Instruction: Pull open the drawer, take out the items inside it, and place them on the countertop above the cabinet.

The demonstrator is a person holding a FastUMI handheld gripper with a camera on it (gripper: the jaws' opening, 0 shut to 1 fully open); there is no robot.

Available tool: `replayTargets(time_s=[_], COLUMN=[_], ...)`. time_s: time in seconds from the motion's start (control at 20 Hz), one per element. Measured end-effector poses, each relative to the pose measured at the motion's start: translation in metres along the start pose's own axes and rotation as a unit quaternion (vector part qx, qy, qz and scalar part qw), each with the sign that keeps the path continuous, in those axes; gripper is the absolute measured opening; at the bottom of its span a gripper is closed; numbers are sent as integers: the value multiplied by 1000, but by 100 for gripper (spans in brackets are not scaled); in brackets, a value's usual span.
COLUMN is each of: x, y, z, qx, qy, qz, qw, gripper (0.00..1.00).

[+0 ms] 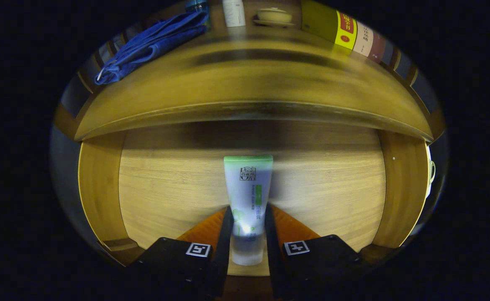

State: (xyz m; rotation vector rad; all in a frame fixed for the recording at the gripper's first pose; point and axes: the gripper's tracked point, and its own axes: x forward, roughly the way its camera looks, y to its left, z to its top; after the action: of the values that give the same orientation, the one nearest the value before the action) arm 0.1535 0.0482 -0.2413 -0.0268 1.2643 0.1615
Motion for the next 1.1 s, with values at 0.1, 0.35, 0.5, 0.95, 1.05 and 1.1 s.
replayTargets(time_s=[0.1, 0.35, 0.5, 0.95, 1.05, 1.1], x=[-20, -57, -94, -154, -162, -166], y=[3, -4, 2, -4, -2, -3], z=[17, 16, 29, 81, 98, 108], qx=[-7, -15, -13, -12, -9, -8], qy=[-13, -24, -35, -77, -87, -93], qz=[6, 21, 22, 16, 19, 17], qw=[1000, 999, 999, 997, 996, 996], gripper=[50, 50, 50, 50, 50, 50])
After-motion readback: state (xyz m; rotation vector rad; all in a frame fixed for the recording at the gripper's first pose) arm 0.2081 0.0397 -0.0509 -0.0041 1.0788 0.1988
